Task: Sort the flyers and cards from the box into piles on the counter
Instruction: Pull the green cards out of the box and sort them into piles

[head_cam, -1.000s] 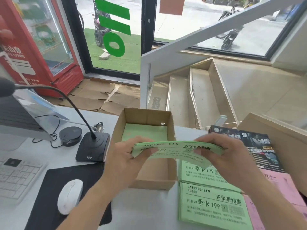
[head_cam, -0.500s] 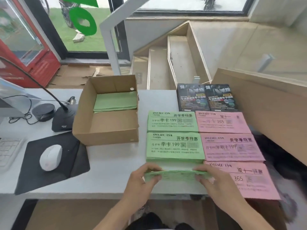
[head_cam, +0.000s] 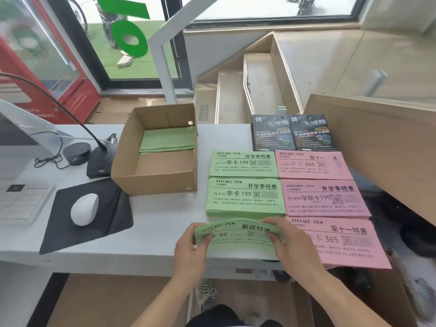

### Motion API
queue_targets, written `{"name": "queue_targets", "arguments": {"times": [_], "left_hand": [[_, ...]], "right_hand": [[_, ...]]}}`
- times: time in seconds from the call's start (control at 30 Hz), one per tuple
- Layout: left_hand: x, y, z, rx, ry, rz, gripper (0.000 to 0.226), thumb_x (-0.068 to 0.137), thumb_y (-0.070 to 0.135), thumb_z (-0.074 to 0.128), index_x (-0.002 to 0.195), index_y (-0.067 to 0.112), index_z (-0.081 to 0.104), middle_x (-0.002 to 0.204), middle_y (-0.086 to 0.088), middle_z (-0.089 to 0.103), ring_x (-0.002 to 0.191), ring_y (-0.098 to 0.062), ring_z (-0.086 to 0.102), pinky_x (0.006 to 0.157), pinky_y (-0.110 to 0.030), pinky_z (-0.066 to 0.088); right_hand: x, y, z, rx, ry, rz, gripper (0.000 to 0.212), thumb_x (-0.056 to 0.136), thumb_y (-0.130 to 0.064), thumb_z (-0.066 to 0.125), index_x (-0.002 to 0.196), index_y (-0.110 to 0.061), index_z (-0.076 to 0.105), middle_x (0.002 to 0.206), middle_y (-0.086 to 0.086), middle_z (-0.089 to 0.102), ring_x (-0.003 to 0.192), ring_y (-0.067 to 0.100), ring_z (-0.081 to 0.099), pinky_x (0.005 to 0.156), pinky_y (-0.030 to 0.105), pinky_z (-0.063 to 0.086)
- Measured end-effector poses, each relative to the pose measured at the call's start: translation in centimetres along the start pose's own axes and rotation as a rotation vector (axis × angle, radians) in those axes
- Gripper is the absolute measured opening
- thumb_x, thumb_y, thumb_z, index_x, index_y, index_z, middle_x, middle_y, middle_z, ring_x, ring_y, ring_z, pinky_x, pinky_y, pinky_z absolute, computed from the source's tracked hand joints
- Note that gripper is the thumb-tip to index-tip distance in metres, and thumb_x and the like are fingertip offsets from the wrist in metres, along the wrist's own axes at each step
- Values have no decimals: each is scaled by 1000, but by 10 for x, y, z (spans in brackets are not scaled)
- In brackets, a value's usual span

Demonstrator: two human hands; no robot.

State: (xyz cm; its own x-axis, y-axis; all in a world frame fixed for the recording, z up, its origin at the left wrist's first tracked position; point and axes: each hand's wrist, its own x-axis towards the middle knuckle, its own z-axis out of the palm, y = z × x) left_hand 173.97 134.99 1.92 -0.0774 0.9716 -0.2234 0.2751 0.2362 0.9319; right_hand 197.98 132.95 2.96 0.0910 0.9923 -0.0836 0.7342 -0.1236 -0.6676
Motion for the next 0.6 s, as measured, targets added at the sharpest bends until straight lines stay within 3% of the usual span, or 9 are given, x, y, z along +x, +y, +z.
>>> {"name": "queue_targets", "arguments": {"times": [0.13, 0.23, 0.37, 0.5, 0.6], "left_hand": [[1, 1, -2, -6, 38, -1, 19, 95, 11, 67, 97, 30, 64, 87, 14, 74, 85, -4, 66, 69, -14, 48], [15, 17, -2, -64, 9, 34, 24, 95, 6, 65, 104, 29, 63, 95, 14, 74, 92, -4, 68, 74, -16, 53], [53, 44, 5, -72, -29, 87, 41, 97, 2, 60, 120, 36, 56, 104, 8, 74, 96, -7, 70, 82, -35, 60], [88, 68, 21, 77, -28, 163, 51, 99, 6, 50, 126, 49, 48, 108, 12, 70, 94, -13, 69, 84, -45, 58], [117, 89, 27, 201, -30, 230, 52, 100, 3, 44, 136, 41, 44, 111, 5, 67, 91, -11, 65, 73, -30, 56]], "right_hand": [[-1, 1, -1, 117, 42, -5, 36, 95, -16, 66, 111, -48, 61, 106, -35, 60, 98, -3, 61, 81, 23, 53], [14, -6, -13, 287, 65, 67, 36, 95, -17, 66, 112, -48, 61, 107, -24, 65, 95, 0, 63, 72, 24, 55], [56, -18, -35, 388, 121, 122, 38, 92, -14, 70, 116, -42, 59, 96, -7, 70, 74, 4, 69, 56, 25, 58], [96, -25, -48, 380, 188, 139, 41, 90, -13, 72, 118, -39, 60, 99, -7, 69, 78, 8, 69, 61, 29, 60], [127, -32, -58, 383, 238, 141, 40, 91, -13, 72, 121, -34, 60, 103, -9, 66, 77, 8, 69, 57, 21, 55]]}}
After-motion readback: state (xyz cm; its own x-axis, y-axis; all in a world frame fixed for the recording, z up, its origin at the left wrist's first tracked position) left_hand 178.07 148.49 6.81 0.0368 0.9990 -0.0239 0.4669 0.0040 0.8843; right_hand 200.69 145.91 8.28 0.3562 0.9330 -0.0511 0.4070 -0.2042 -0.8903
